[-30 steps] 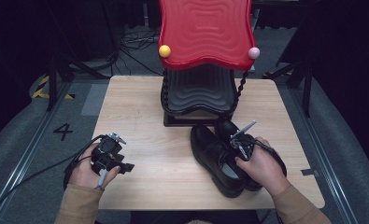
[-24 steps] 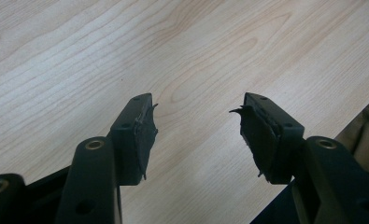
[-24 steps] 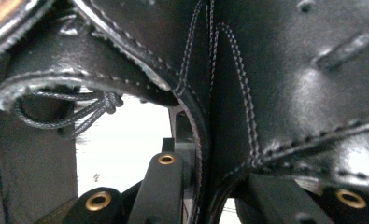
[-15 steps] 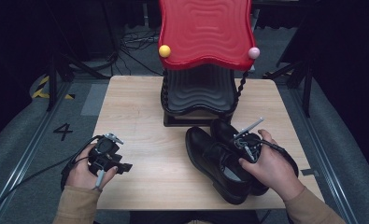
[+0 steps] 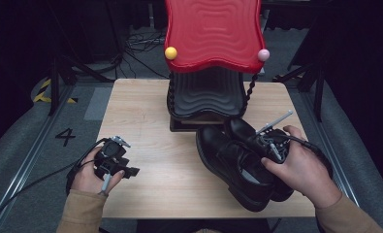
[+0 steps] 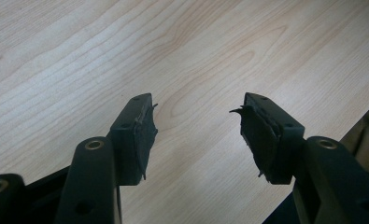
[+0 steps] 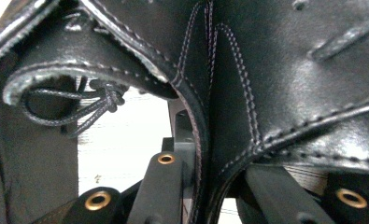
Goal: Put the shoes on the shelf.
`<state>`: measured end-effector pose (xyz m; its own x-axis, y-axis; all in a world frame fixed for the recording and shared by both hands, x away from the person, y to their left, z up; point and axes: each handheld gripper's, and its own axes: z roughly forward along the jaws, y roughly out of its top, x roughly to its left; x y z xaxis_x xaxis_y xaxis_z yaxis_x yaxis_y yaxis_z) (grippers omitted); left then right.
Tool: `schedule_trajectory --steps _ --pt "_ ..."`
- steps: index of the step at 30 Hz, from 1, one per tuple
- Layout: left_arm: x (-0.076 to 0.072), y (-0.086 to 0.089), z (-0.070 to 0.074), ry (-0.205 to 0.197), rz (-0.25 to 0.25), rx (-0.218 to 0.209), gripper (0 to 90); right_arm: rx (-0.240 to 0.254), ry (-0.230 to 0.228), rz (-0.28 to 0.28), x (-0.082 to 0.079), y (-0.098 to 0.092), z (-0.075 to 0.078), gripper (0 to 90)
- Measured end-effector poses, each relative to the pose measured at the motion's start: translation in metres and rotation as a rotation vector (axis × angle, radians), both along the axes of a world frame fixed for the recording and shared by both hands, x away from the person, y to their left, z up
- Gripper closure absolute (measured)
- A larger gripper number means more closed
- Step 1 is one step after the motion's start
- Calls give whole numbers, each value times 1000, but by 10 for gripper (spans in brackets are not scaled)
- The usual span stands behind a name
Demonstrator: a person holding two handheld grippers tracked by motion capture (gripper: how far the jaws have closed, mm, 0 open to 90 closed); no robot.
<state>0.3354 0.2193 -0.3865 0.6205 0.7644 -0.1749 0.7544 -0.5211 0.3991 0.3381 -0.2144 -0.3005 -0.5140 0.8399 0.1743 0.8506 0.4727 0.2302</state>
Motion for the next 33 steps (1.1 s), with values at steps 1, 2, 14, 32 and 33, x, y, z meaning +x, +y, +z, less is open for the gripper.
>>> schedule_trajectory --steps 1,2,14,32,33 --pt "1 0 0 -3 1 2 449 2 -1 1 0 -1 4 822" --pt "1 0 0 -6 4 4 449 14 -5 4 -1 -3 14 823" --pt "2 1 2 -27 34 -5 442 15 -58 5 -3 -13 69 822" --pt "6 4 4 -35 52 -14 431 41 -114 -19 3 -18 150 820" --pt "6 4 3 -32 51 -13 431 45 -113 -18 4 -19 153 819"
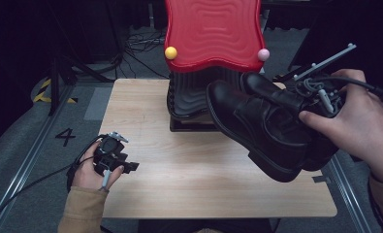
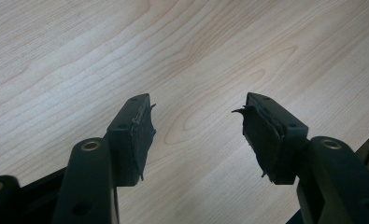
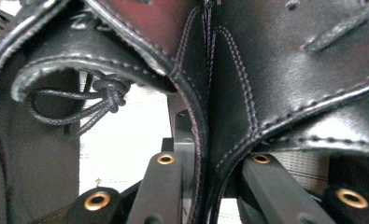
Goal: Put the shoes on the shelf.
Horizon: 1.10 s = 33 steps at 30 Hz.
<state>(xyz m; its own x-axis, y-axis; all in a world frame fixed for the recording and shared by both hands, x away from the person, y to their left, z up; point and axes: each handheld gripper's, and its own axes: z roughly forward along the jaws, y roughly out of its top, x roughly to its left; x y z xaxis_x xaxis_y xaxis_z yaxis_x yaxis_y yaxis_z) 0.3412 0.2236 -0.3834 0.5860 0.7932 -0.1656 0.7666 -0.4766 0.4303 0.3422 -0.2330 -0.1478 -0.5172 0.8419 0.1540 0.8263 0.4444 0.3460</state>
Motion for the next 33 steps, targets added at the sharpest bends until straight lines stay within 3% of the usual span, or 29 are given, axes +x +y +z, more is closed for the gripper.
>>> schedule_trajectory --steps 2,7,13,17,21,23,27,28,33 --pt "0 0 0 -2 5 1 429 9 15 7 2 0 8 819" --pt "-3 3 0 -4 10 2 428 -5 4 8 0 5 27 820" --pt "-6 5 1 -5 18 -1 424 16 4 18 2 9 48 820" --pt "-8 8 1 -6 22 -1 424 13 -37 3 7 18 68 820" --pt "-13 13 1 -17 42 -4 423 21 -86 -20 22 30 91 820" --pt "-15 14 1 -16 47 -3 423 21 -93 -25 25 32 95 820" --pt "-18 15 0 -29 56 -1 420 18 -139 -62 44 44 110 820" --pt "-19 15 0 -32 56 5 420 18 -156 -82 55 50 116 820" --pt "-23 18 -1 -35 65 1 419 35 -162 -110 75 57 123 820"
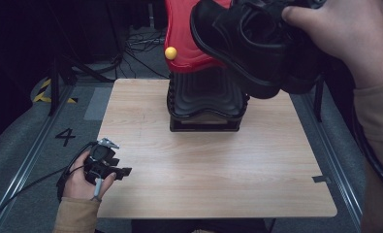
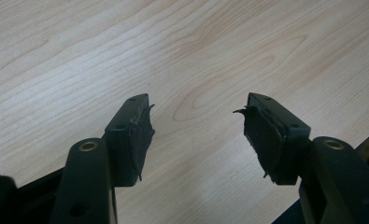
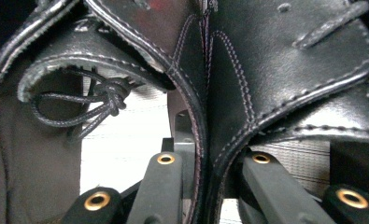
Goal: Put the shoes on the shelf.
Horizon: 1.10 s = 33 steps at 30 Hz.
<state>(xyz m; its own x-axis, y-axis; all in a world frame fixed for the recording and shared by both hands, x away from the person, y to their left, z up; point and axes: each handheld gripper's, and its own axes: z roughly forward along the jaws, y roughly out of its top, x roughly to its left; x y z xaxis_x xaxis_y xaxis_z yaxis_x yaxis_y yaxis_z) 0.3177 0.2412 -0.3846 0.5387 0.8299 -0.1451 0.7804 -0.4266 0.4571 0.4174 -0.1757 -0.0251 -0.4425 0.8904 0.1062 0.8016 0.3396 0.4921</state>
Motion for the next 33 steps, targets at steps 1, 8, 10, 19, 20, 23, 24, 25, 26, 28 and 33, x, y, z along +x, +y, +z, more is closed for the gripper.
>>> schedule_trajectory --steps 1,8,10,19,20,23,24,25,26,28,33 --pt "-1 1 0 2 8 -3 420 7 -5 -5 6 2 1 820" --pt "-2 7 0 -5 17 -10 420 23 -39 -59 36 15 7 820" --pt "-2 7 0 3 18 -18 420 22 -47 -75 43 19 10 820" --pt "7 7 -1 0 2 -34 419 24 -121 -148 77 40 8 819" --pt "9 6 -1 0 -5 -38 419 23 -128 -158 80 42 7 819" --pt "12 6 -1 2 -13 -44 418 25 -150 -180 92 50 5 820" --pt "13 6 -1 0 -17 -45 418 26 -163 -185 95 52 4 820" --pt "13 7 -1 -2 -20 -48 418 24 -174 -189 97 54 4 820" --pt "14 7 0 -10 -20 -46 418 25 -189 -198 100 57 4 820" --pt "14 9 1 -8 -22 -62 418 32 -209 -210 106 63 4 820" --pt "15 14 1 -5 -12 -75 417 28 -208 -231 119 73 1 820"
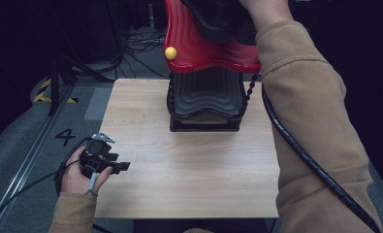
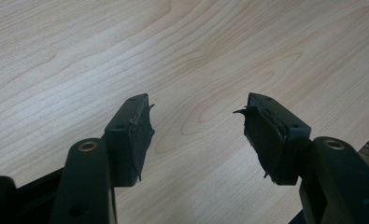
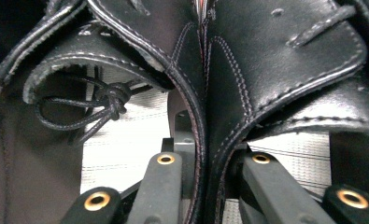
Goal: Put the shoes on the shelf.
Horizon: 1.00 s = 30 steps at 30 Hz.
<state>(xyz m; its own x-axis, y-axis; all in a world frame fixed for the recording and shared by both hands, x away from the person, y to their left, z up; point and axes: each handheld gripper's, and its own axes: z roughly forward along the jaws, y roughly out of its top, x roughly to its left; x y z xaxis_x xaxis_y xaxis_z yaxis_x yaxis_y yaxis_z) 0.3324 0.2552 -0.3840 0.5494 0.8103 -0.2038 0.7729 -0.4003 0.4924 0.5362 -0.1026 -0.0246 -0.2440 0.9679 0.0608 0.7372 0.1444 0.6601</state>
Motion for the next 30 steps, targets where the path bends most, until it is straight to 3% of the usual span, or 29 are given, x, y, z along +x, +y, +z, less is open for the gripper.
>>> schedule_trajectory --steps 4,9,10,30 --pt "0 4 -1 1 11 -5 416 18 -15 -26 10 4 -6 818" --pt "0 5 -2 -2 14 -7 418 2 -22 -46 17 8 -15 815" --pt "0 6 -2 -2 16 -6 417 0 -41 -57 19 10 -21 811" --pt "-1 3 0 -7 14 0 416 58 -19 -84 28 16 -53 799"
